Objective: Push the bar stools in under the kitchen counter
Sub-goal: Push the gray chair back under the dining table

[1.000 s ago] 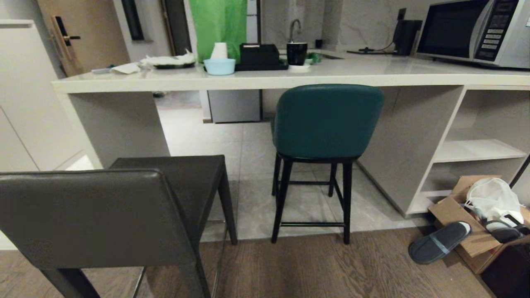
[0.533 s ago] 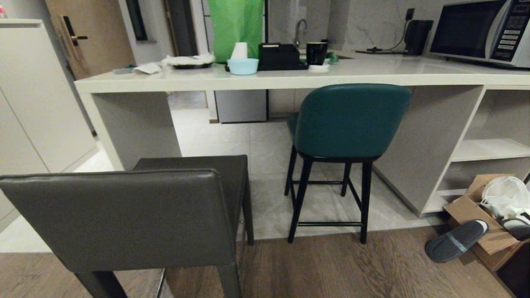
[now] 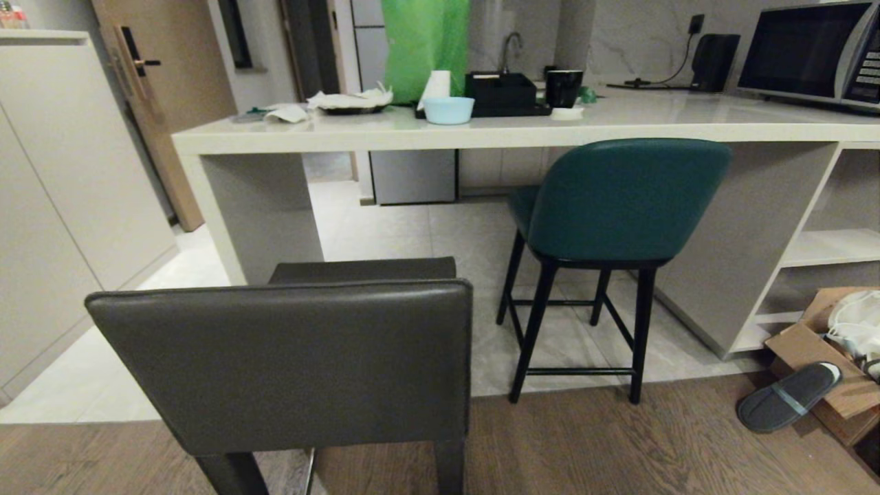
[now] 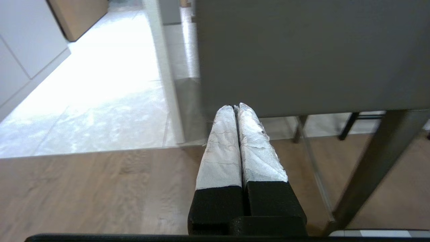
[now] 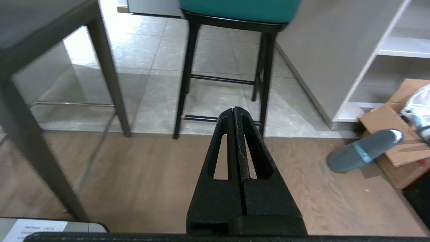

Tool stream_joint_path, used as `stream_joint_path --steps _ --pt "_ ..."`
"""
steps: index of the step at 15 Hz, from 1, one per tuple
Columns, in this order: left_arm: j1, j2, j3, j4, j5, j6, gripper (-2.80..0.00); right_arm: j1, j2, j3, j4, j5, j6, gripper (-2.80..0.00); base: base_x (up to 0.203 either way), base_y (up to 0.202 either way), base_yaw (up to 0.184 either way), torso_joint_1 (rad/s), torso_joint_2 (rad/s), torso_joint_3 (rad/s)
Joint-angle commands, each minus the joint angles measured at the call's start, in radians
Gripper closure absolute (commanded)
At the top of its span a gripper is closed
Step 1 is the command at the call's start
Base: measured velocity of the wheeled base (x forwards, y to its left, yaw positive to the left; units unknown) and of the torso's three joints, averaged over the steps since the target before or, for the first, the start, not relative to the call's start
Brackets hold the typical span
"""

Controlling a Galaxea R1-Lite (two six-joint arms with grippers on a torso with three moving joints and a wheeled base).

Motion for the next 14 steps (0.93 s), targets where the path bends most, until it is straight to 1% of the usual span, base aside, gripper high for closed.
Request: stream_joint_path --steps 1,7,9,12,13,14 --pt "0.000 -0.001 0.003 0.000 0.000 0.000 0.00 0.000 0.000 0.000 -0.001 0.000 -0.003 0.00 0.000 0.198 -0.002 0.004 0.00 0.002" --pt "0.002 0.000 0.003 0.000 0.000 0.000 0.00 0.000 0.001 0.000 0.000 0.000 -0.001 0.00 0.000 0.195 -0.003 0.003 0.00 0.002" --pt "0.001 0.000 0.003 0.000 0.000 0.000 0.00 0.000 0.002 0.000 0.000 0.000 -0.001 0.00 0.000 0.146 0.000 0.000 0.00 0.001" --pt "-0.001 -0.001 0.003 0.000 0.001 -0.002 0.00 0.000 0.000 0.000 0.000 0.000 -0.001 0.00 0.000 0.000 0.000 0.000 0.00 0.000" --pt "-0.001 0.000 0.002 0.000 0.001 -0.012 0.00 0.000 0.002 0.000 0.000 0.000 -0.001 0.00 0.000 0.000 0.000 0.000 0.00 0.000" --pt "-0.001 -0.002 0.002 0.000 0.001 -0.020 0.00 -0.001 0.001 0.001 -0.001 -0.002 0.019 0.00 0.000 0.000 0.000 0.000 0.00 0.000"
